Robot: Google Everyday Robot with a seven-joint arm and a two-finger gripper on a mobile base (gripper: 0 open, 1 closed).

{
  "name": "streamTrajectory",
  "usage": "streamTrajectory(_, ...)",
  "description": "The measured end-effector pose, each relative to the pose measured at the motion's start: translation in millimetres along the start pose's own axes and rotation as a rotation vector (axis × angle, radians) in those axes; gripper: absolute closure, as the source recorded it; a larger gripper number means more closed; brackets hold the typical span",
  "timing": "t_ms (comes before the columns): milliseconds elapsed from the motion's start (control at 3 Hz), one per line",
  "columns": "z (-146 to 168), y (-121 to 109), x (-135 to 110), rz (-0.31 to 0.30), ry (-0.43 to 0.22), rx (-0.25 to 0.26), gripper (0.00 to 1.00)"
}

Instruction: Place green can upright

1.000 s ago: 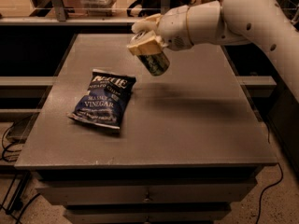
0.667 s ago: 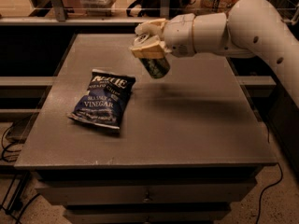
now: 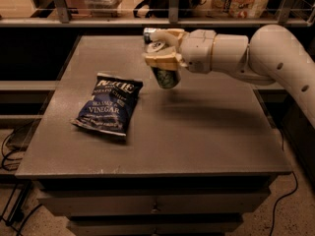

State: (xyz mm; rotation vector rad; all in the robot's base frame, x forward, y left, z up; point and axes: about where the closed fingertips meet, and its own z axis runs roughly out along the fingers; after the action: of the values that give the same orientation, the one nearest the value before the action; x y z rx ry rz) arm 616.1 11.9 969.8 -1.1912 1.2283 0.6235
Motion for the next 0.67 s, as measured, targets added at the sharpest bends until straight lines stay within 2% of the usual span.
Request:
streamTrajectory(333,-7.8,3.1,7.8,0.023,-0.031,0.033,0.82)
streamTrajectory(667,-12.5,8.9,16.3,0.046,-0.056,0.054,0.59)
